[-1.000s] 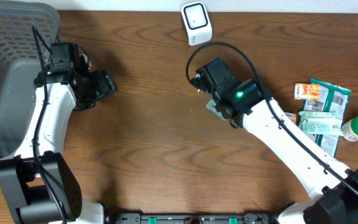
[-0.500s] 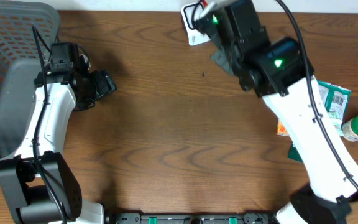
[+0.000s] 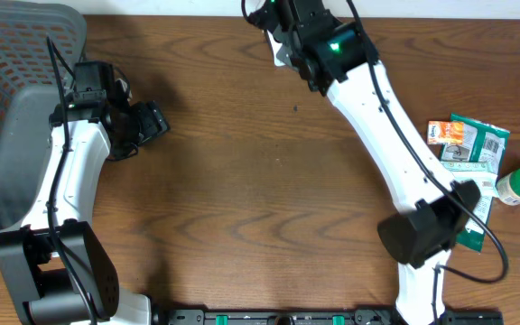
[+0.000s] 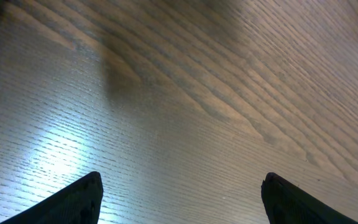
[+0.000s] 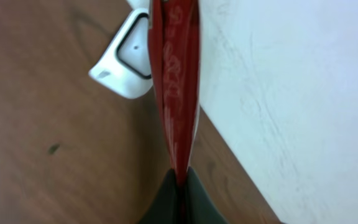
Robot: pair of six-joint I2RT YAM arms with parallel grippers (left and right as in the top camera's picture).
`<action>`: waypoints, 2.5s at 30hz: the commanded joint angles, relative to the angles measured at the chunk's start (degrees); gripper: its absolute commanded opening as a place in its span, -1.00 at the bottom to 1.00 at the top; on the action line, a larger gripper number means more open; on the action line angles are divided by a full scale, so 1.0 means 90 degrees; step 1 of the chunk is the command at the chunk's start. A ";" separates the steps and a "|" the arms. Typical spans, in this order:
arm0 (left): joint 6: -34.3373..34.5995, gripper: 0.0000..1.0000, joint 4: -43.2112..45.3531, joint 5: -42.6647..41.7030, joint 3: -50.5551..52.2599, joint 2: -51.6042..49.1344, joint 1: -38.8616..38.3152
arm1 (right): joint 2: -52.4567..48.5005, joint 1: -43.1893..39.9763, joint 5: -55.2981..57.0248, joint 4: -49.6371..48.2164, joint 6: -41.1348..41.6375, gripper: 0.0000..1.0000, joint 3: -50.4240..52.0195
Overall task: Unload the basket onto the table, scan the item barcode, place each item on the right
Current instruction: 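Hold the red sachet under the white scanner with the right gripper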
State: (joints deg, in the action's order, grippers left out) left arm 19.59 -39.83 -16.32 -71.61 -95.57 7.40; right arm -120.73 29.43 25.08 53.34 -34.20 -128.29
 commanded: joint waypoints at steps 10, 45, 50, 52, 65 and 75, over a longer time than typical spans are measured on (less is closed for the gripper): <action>0.0039 0.64 0.0000 0.0109 0.0010 0.0024 0.0092 | -0.1321 -0.0515 -0.0129 -0.1768 -0.0250 -0.98 -0.0102; 0.0039 0.65 -0.0002 0.0109 0.0010 0.0024 0.0092 | -0.3101 -0.0811 -0.0372 -0.3424 -0.1292 -0.98 -0.0092; 0.0039 0.65 -0.0002 0.0109 0.0010 0.0024 0.0092 | -0.3099 -0.0590 0.0447 -0.3723 -0.2021 -0.98 -0.0117; 0.0039 0.65 -0.0002 0.0109 0.0010 0.0024 0.0092 | -0.3099 -0.0522 0.0529 -0.3711 -0.2302 -0.99 -0.0117; 0.0039 0.65 -0.0002 0.0107 0.0010 0.0024 0.0092 | -0.3050 -0.0396 0.0826 -0.3189 -0.2589 -0.98 -0.0119; 0.0039 0.65 -0.0002 0.0109 0.0010 0.0024 0.0092 | -0.2392 -0.0403 0.0226 -0.2803 -0.1948 -0.99 -0.0119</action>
State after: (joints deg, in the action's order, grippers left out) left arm 19.59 -39.83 -16.32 -71.61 -95.57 7.40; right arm -147.55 25.69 28.99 28.05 -55.64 -128.31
